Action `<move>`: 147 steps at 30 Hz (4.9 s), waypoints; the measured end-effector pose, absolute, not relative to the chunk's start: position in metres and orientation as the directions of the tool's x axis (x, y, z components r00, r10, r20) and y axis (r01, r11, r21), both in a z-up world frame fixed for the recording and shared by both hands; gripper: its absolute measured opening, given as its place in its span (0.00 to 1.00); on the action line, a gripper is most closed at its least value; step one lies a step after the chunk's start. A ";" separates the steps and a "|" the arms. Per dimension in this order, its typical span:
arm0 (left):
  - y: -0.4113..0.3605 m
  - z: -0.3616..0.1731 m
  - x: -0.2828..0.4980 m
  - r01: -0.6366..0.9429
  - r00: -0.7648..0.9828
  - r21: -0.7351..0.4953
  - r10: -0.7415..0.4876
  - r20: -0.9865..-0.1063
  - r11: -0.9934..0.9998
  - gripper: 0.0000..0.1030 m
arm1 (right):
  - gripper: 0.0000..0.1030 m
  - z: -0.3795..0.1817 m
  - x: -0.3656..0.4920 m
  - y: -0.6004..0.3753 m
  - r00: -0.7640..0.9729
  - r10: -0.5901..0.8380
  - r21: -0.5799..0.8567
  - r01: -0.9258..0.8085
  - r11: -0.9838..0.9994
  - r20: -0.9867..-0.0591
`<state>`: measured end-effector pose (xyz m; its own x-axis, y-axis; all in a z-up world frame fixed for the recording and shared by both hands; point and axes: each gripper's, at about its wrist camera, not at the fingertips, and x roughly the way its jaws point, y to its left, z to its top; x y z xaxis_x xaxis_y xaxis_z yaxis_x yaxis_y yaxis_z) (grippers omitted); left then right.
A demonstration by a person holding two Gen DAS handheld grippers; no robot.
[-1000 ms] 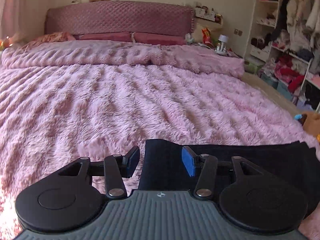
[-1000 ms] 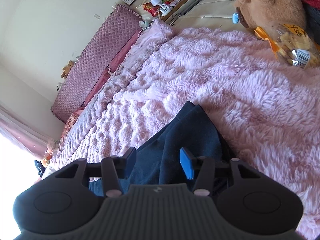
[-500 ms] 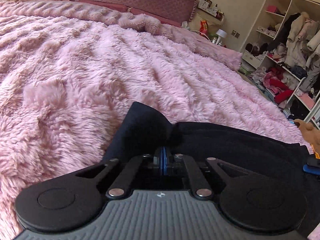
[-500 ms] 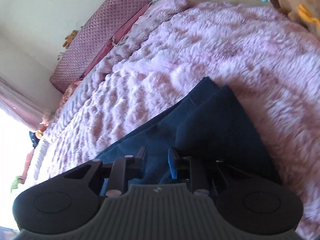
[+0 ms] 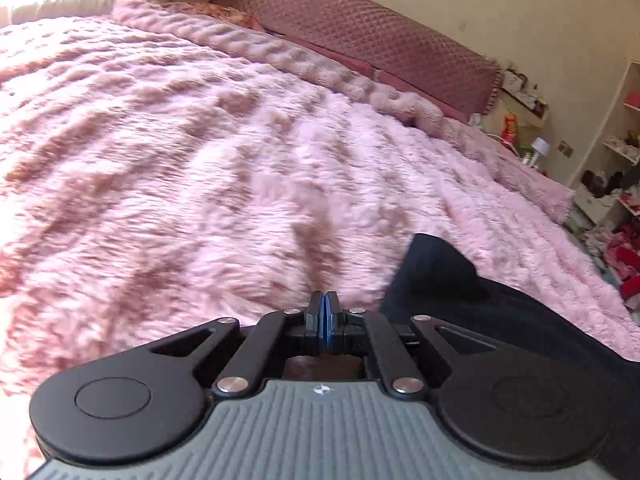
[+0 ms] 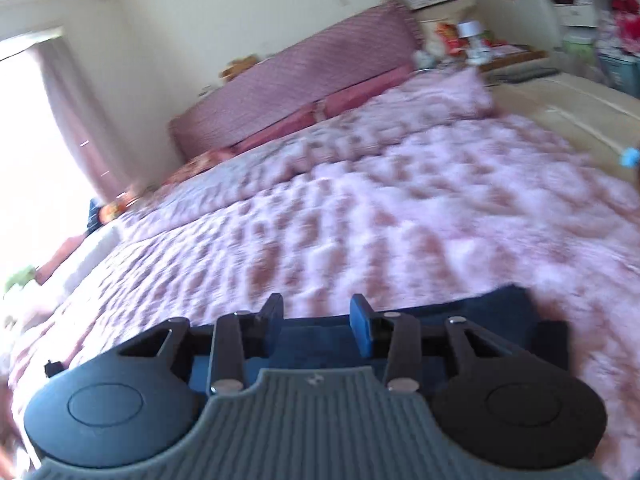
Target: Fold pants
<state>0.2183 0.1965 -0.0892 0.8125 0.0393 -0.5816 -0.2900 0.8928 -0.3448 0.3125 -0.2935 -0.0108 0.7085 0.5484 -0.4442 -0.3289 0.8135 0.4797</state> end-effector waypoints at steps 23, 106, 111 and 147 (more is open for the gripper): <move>0.270 -0.120 0.204 -0.102 0.789 -0.715 -0.382 -0.482 0.692 0.20 | 0.05 -0.089 0.453 -0.014 0.218 0.734 0.229 -0.860 0.457 -0.643; 0.255 -0.133 0.170 -0.007 0.832 -0.711 -0.390 -0.394 0.703 0.29 | 0.27 -0.026 0.293 -0.338 0.724 0.322 0.061 -0.363 0.930 -0.610; 0.255 -0.133 0.168 -0.007 0.833 -0.708 -0.388 -0.395 0.706 0.29 | 0.18 -0.055 0.318 -0.290 0.620 0.350 0.080 -0.420 0.904 -0.702; 0.257 -0.177 0.254 -0.117 0.549 -0.965 -0.795 -0.259 0.234 0.28 | 0.52 -0.111 0.206 -0.361 0.641 0.652 0.911 0.339 0.234 -0.405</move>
<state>0.2535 0.2574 -0.1770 0.5488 -0.7948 -0.2590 -0.1168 0.2339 -0.9652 0.2057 -0.3611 -0.1107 0.6412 0.6515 -0.4055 0.3389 0.2337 0.9114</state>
